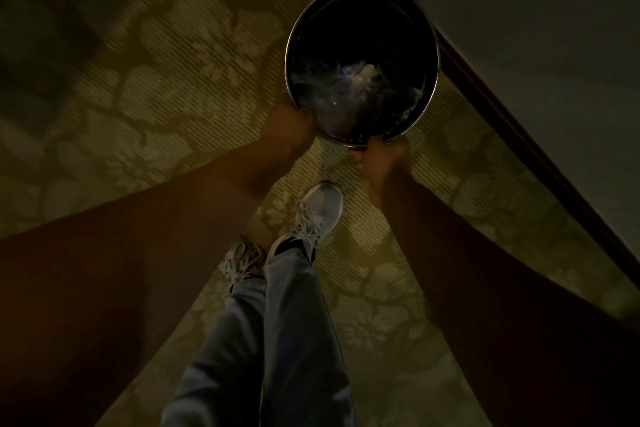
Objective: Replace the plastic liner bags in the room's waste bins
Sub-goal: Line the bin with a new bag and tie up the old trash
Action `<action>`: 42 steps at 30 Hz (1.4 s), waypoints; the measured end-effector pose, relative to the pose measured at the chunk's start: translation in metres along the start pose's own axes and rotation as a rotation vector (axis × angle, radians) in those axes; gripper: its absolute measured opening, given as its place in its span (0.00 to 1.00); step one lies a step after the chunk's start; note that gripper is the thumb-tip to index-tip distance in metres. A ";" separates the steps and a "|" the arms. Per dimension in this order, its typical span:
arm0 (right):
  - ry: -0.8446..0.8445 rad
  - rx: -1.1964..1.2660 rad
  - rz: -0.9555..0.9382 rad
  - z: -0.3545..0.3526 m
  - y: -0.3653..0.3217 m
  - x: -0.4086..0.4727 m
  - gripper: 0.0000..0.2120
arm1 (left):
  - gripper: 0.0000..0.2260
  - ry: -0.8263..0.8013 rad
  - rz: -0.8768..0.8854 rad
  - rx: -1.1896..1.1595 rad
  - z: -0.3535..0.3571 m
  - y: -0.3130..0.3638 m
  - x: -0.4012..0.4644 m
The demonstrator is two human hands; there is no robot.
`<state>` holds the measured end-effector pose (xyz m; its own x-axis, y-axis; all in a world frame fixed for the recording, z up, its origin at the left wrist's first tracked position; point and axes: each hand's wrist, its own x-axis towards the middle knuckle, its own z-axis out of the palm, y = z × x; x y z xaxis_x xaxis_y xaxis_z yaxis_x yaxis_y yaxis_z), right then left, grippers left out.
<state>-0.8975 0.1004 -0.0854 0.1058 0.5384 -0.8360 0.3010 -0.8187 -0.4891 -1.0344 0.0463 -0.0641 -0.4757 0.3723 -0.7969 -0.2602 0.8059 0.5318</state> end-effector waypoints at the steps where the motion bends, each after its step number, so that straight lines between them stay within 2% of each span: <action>1: 0.005 0.001 0.000 -0.001 -0.002 -0.005 0.17 | 0.07 0.002 0.012 0.004 -0.002 0.004 -0.005; 4: 0.043 -0.027 -0.020 -0.003 -0.014 -0.027 0.10 | 0.06 0.010 0.029 0.015 -0.009 0.016 -0.019; 9: 0.098 -0.059 -0.065 -0.015 -0.037 -0.070 0.15 | 0.19 0.017 0.094 0.069 -0.026 0.041 -0.051; 12: 0.150 -0.151 -0.084 -0.020 -0.052 -0.101 0.16 | 0.17 0.012 0.205 0.062 -0.037 0.058 -0.077; 15: 0.177 -0.105 -0.122 -0.022 -0.069 -0.141 0.19 | 0.17 0.019 0.242 0.047 -0.052 0.078 -0.104; 19: 0.194 -0.168 -0.177 -0.024 -0.086 -0.194 0.14 | 0.17 -0.002 0.290 0.076 -0.082 0.089 -0.141; 22: 0.143 -0.208 -0.230 -0.014 -0.094 -0.229 0.15 | 0.13 0.030 0.290 0.079 -0.113 0.086 -0.160; 24: 0.091 -0.285 -0.277 0.001 -0.098 -0.247 0.13 | 0.06 0.072 0.256 0.056 -0.138 0.082 -0.169; 27: 0.029 -0.379 -0.352 0.038 -0.101 -0.267 0.09 | 0.07 0.132 0.216 -0.021 -0.178 0.065 -0.172; 30: -0.078 -0.446 -0.335 0.085 -0.094 -0.270 0.16 | 0.08 0.204 0.128 -0.110 -0.212 0.040 -0.164; 33: -0.181 -0.532 -0.307 0.126 -0.074 -0.263 0.12 | 0.11 0.298 0.023 -0.126 -0.237 0.008 -0.150; 35: -0.212 -0.543 -0.282 0.147 -0.057 -0.252 0.13 | 0.11 0.323 0.014 -0.170 -0.247 -0.017 -0.138; 38: -0.273 -0.551 -0.215 0.167 -0.027 -0.231 0.10 | 0.06 0.331 -0.032 -0.243 -0.250 -0.055 -0.117; 42: -0.319 -0.625 -0.130 0.186 0.017 -0.186 0.16 | 0.09 0.320 -0.101 -0.252 -0.240 -0.103 -0.078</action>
<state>-1.0879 -0.0503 0.0155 -0.2215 0.4605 -0.8596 0.7897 -0.4324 -0.4352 -1.1724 -0.1767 0.0121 -0.6638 0.1037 -0.7407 -0.4972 0.6787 0.5406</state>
